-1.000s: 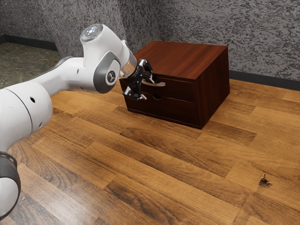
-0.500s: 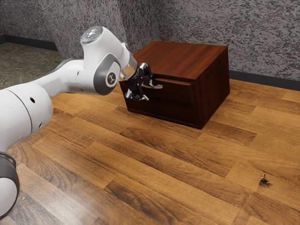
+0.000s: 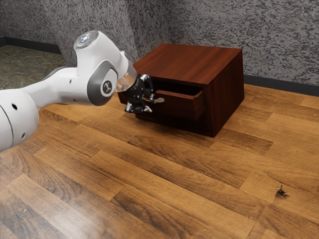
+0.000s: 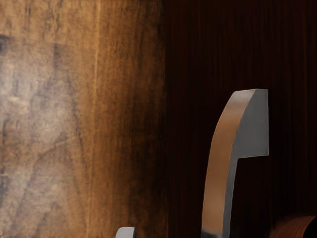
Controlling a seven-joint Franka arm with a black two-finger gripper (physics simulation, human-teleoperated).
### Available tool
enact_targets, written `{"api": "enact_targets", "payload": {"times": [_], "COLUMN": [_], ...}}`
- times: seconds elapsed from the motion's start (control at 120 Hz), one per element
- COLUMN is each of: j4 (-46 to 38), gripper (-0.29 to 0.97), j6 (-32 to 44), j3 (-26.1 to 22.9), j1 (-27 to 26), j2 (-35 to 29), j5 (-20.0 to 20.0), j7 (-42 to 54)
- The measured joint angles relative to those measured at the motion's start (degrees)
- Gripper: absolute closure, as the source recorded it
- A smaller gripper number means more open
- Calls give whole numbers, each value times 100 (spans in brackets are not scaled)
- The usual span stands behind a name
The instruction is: Pull the drawer handle with one arm to open the drawer
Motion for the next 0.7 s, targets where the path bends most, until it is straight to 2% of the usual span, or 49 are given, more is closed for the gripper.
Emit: {"api": "enact_targets", "payload": {"times": [0.208, 0.7], "j4": [-419, -1490], "gripper": [74, 79], "j6": [-23, 13], "j3": [-31, 1], "j1": [51, 139], "j2": [-350, -1227], "j5": [18, -6], "j7": [-24, -15]}}
